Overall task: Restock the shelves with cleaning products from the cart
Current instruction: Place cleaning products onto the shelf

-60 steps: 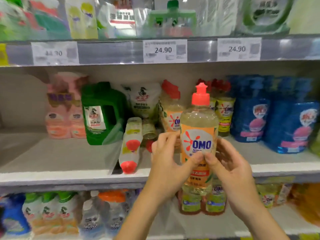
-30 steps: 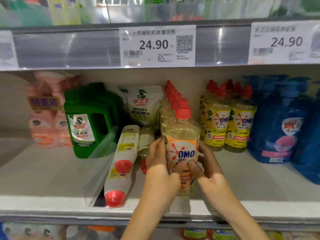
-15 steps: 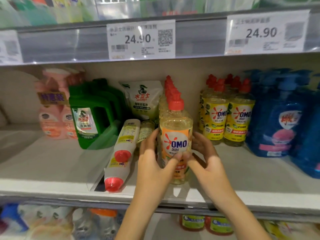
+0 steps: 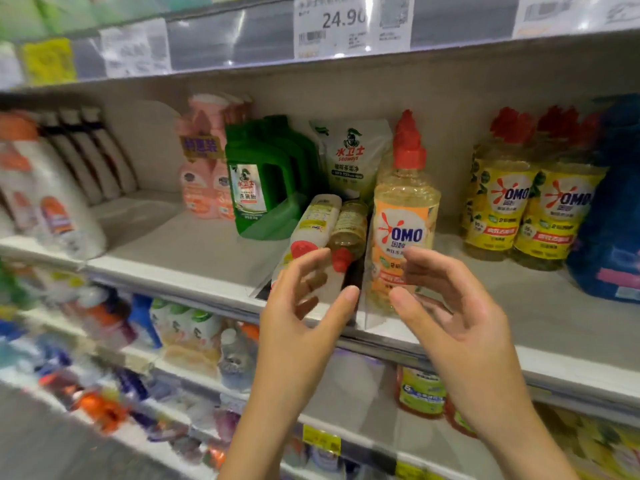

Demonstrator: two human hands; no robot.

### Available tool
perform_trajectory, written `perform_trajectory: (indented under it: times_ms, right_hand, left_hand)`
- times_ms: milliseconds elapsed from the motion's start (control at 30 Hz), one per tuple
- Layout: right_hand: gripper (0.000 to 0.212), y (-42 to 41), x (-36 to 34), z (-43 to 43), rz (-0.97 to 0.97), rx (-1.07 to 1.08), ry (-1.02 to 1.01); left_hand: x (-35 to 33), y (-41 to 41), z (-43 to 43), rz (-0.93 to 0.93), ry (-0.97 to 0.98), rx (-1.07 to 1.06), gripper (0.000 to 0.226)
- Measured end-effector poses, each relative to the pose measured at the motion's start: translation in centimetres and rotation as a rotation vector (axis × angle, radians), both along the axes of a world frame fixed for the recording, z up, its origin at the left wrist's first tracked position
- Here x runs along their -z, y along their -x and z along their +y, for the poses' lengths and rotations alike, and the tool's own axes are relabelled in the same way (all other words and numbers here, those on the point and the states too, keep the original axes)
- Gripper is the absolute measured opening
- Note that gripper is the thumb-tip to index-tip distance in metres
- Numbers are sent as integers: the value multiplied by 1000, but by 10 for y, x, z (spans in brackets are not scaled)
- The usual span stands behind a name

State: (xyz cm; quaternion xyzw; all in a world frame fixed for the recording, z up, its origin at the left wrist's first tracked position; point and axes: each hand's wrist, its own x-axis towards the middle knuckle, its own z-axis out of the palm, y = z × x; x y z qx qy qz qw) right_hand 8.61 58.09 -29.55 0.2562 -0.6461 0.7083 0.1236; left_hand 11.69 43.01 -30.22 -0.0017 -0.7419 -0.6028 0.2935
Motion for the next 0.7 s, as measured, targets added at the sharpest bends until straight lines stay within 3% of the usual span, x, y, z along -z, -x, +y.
perform_trajectory:
  times_ms: [333,700]
  right_hand:
    - [39,-53,9,-93,-55,-350,-58]
    - [42,-237,40,-318,-162,-944,-116]
  left_hand:
    - [13,-110,-71,-38,-88,-234,33]
    - [34,-345,-219,-26,-224,-847,32]
